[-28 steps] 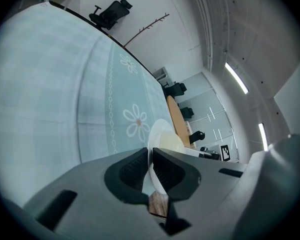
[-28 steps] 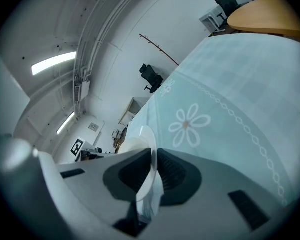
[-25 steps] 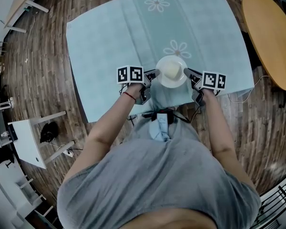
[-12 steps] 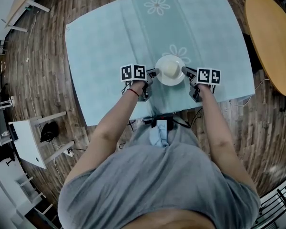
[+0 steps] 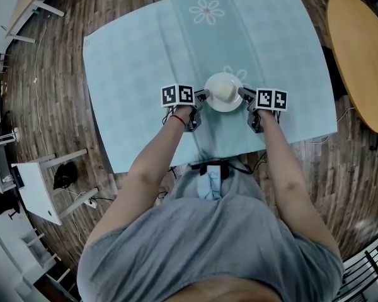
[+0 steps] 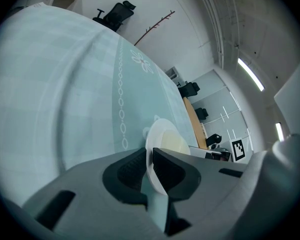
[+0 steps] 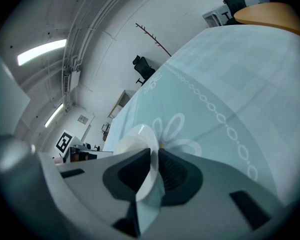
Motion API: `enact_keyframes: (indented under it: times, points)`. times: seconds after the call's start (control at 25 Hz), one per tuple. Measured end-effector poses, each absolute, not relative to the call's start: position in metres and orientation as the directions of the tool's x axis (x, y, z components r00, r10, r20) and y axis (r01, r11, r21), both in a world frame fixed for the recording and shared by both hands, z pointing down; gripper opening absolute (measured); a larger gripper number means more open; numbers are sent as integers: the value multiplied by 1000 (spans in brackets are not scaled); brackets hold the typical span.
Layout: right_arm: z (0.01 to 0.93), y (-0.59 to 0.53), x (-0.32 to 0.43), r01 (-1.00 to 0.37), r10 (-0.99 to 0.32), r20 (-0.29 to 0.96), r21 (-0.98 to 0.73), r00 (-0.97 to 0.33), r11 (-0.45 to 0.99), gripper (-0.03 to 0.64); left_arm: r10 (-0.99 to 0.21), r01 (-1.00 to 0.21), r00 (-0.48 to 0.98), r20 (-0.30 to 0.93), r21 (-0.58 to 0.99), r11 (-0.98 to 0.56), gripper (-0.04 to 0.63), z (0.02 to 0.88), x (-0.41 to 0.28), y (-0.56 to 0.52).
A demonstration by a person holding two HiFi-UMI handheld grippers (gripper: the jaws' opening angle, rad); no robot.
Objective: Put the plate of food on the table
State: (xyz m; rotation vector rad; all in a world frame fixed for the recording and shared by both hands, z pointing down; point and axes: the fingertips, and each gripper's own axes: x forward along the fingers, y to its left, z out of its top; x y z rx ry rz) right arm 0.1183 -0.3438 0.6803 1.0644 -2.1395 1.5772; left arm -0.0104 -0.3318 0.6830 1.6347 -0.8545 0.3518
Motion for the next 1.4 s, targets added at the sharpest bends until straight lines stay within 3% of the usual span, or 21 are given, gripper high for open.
enact_keyframes:
  times: [1.4]
  points:
    - [706, -376, 128, -781, -409, 686, -612, -602, 126, 41, -358, -793, 597, 718, 595, -129, 40, 708, -3, -375]
